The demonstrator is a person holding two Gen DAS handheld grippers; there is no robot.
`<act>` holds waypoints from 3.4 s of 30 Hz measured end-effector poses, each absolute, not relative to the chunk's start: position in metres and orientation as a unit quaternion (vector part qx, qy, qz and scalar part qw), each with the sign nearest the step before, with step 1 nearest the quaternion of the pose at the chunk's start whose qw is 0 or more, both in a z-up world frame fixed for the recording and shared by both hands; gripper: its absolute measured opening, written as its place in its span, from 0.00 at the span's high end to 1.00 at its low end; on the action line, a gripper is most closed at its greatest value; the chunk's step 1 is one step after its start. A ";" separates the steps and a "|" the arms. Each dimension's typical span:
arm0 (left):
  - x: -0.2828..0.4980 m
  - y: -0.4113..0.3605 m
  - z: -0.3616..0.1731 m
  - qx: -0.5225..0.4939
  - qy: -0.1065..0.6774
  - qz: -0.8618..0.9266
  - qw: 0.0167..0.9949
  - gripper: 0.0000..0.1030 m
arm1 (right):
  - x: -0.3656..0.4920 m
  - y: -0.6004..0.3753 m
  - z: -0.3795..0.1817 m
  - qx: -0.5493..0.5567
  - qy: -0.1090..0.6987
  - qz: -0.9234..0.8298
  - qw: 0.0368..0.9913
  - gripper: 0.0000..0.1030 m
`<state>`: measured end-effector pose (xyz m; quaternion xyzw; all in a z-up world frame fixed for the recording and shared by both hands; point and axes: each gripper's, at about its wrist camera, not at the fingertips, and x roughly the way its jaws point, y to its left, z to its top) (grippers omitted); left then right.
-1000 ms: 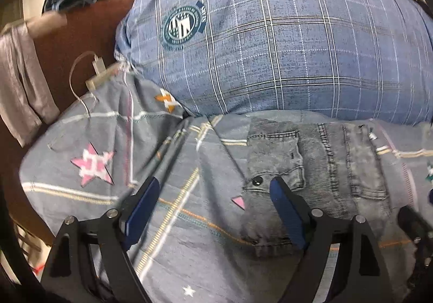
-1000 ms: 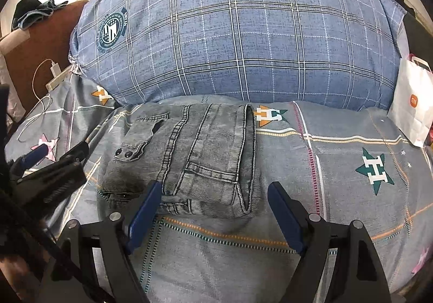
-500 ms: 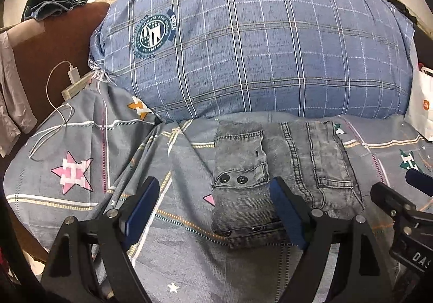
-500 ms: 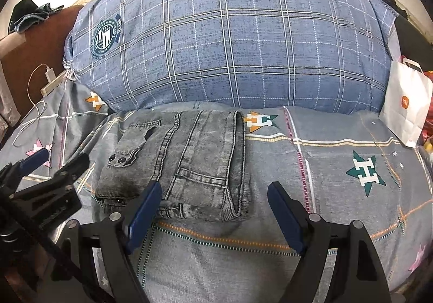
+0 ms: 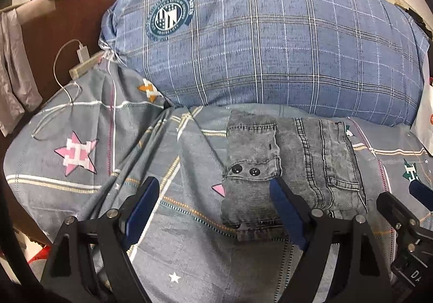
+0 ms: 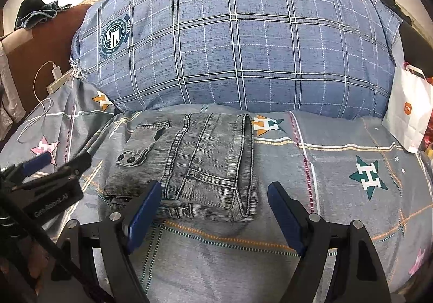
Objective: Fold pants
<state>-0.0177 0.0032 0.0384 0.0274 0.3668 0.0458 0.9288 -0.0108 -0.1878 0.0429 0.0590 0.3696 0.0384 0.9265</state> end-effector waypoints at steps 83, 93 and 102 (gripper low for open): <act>-0.005 -0.015 0.004 0.060 0.467 0.016 0.882 0.19 | 0.000 -0.192 0.022 0.072 0.412 0.059 0.906 0.18; -0.006 -0.015 0.005 0.065 0.464 0.021 0.883 0.19 | 0.000 -0.193 0.021 0.073 0.414 0.058 0.906 0.18; -0.004 -0.016 0.004 0.065 0.464 0.022 0.883 0.19 | 0.000 -0.192 0.020 0.073 0.413 0.057 0.906 0.18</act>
